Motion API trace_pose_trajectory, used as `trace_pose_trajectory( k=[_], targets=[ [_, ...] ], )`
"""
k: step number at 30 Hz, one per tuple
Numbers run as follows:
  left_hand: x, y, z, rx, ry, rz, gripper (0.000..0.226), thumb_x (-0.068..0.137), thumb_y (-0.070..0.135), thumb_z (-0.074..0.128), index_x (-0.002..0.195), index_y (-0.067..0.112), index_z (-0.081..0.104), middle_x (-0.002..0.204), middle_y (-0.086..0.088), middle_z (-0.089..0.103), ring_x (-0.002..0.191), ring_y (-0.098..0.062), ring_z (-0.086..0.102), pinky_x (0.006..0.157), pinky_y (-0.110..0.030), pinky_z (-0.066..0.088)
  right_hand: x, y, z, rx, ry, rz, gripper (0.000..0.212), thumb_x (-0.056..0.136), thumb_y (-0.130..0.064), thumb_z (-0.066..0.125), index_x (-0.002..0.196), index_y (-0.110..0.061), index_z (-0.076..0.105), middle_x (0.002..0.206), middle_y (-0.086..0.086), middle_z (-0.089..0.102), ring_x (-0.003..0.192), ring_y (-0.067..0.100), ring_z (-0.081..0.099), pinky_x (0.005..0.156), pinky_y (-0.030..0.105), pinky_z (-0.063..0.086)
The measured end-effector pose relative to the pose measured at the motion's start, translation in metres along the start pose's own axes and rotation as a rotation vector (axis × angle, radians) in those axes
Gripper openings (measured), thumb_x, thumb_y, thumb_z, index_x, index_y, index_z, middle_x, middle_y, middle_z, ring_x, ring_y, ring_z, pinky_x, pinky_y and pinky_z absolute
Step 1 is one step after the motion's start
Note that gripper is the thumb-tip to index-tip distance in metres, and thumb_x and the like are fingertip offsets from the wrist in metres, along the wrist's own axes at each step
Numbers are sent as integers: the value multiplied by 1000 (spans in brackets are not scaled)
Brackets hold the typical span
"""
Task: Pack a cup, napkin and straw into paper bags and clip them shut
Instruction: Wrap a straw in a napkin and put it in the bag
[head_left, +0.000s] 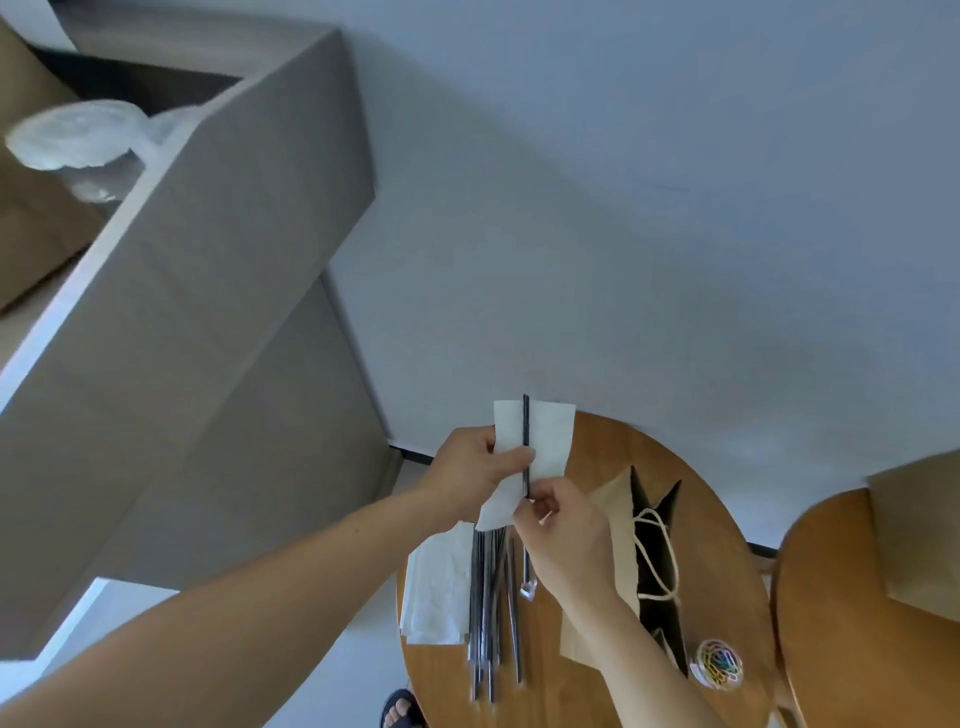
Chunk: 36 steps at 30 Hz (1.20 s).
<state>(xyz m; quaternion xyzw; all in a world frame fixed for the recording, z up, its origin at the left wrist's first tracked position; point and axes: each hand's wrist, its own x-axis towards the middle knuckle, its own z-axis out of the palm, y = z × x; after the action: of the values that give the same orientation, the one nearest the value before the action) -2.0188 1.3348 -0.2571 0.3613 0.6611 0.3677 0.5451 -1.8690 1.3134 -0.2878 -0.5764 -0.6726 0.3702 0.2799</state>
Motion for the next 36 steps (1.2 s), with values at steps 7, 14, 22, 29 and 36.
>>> trace_pose_trajectory(
  k=[7, 14, 22, 29, 36],
  targets=[
    [-11, 73, 12, -31, -187, 123, 17, 91, 22, 70, 103, 11, 73, 99, -5, 77, 93, -24, 73, 80, -38, 60, 29, -27, -84, 389, 54, 58, 43, 77, -33, 82, 113, -33, 58, 106, -17, 66, 100, -2, 62, 78, 16, 52],
    [-20, 118, 46, -10, -293, 189, 20, 93, 16, 68, 105, 1, 71, 101, -13, 75, 92, -29, 73, 77, -34, 61, 44, -24, -133, 347, -127, 18, 9, 83, -23, 79, 88, -25, 72, 88, -10, 76, 81, 9, 72, 68, 27, 58],
    [-3, 98, 74, 137, -112, 193, 31, 97, 18, 59, 127, 10, 58, 103, -9, 70, 78, -13, 70, 64, -24, 58, 69, -10, -172, 203, 123, 48, 11, 83, -22, 78, 82, -26, 68, 84, -12, 72, 74, 3, 68, 60, 23, 53],
    [-4, -6, 93, 1044, -556, -43, 64, 79, 43, 75, 131, 17, 49, 119, -4, 60, 100, -19, 57, 89, -35, 53, 90, 21, -158, 61, 260, 114, 13, 88, -23, 71, 80, -18, 63, 78, -12, 65, 68, -1, 59, 45, 4, 38],
    [-14, -32, 134, 946, -343, -31, 55, 76, 63, 62, 105, 16, 62, 93, -3, 65, 83, -22, 66, 76, -41, 60, 81, 34, -110, -84, 128, 161, 8, 90, -24, 64, 92, -16, 63, 86, -4, 65, 78, 17, 62, 51, 14, 36]
  ],
)
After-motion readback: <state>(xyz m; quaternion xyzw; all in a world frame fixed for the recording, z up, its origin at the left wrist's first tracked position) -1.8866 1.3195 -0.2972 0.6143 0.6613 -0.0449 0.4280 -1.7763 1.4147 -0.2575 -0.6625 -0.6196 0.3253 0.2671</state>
